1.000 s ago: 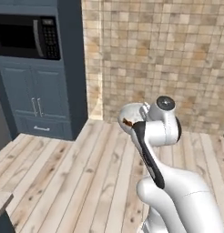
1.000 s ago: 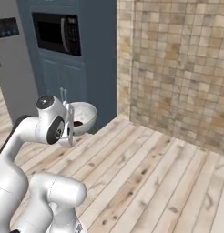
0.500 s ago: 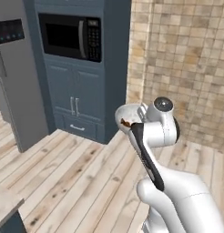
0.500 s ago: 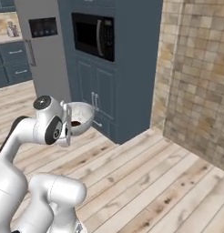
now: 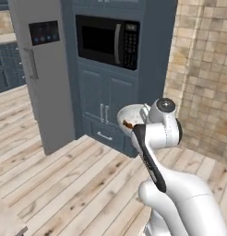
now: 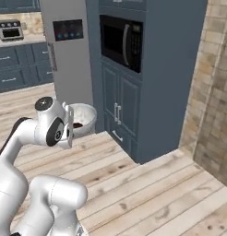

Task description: Pick the chicken drumstick and sweet potato from their plates and place them in the bowl. Then put the bowl in the fridge.

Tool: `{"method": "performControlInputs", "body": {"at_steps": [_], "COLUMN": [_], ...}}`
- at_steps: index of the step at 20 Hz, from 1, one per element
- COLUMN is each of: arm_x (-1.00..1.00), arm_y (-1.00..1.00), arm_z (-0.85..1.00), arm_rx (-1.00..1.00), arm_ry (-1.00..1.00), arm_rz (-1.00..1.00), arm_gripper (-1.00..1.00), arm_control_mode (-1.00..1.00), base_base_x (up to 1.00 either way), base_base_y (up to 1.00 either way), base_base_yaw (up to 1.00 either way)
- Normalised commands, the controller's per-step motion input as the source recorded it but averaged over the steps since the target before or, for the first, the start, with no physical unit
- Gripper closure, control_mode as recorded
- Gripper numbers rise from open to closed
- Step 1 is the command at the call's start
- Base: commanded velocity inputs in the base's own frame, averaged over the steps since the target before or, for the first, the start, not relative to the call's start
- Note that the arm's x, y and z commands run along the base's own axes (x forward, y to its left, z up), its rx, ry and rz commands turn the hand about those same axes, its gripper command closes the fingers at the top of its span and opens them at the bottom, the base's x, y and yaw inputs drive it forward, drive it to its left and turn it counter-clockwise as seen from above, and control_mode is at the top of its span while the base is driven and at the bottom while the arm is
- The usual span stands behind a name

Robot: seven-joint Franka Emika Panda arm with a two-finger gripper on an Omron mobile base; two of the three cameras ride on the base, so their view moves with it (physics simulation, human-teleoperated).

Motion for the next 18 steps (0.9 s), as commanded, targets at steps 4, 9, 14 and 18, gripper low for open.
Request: {"method": "performControlInputs", "body": {"at_steps": [4,9,14,18], "arm_x": [0.0,0.0,0.0,0.0], "arm_y": [0.0,0.0,0.0,0.0], "arm_z": [0.0,0.0,0.0,0.0], "arm_rx": [0.0,0.0,0.0,0.0], "arm_ry": [0.0,0.0,0.0,0.0], "arm_rz": [0.0,0.0,0.0,0.0], "arm_gripper": [1.0,1.0,1.0,1.0], "arm_control_mode": [1.0,1.0,1.0,1.0], "base_base_x": [0.41,0.56,0.71,0.87], "base_base_y": [0.03,0.01,0.0,-0.06], "base_base_yaw": [0.7,0.59,0.47,0.28]}}
